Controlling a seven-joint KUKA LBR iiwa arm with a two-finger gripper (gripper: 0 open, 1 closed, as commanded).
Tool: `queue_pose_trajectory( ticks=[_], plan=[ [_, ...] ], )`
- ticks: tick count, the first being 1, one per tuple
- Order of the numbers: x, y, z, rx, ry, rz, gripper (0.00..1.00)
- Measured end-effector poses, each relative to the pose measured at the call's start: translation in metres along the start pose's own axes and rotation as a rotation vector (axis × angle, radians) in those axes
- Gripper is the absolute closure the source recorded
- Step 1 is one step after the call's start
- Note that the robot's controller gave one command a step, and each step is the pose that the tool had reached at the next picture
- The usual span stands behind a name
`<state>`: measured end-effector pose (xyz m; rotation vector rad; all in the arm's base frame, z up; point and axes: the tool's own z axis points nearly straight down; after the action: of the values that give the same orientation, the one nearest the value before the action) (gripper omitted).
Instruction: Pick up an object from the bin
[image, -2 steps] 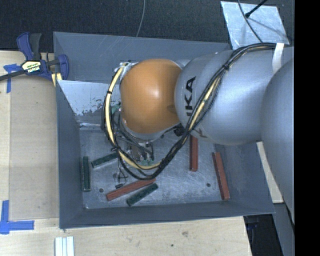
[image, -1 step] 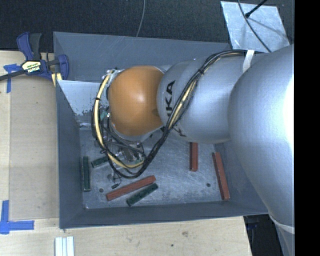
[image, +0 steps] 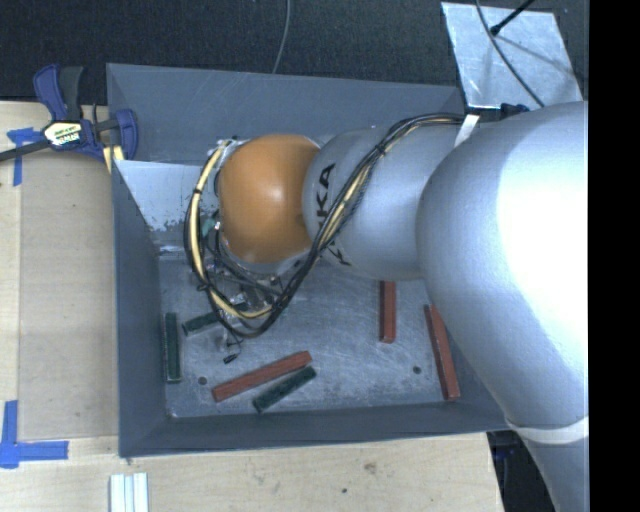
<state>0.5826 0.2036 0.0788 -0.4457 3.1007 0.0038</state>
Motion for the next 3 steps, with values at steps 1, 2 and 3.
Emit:
queue_pose_trajectory(
  ticks=[1, 2, 3],
  plan=[
    [-0.007, -0.033, 0.007, 0.0, 0.003, 0.057, 1.0],
    [-0.007, -0.033, 0.007, 0.0, 0.004, 0.057, 1.0],
    [-0.005, -0.027, -0.046, 0.001, 0.012, 0.053, 1.0]
  ],
)
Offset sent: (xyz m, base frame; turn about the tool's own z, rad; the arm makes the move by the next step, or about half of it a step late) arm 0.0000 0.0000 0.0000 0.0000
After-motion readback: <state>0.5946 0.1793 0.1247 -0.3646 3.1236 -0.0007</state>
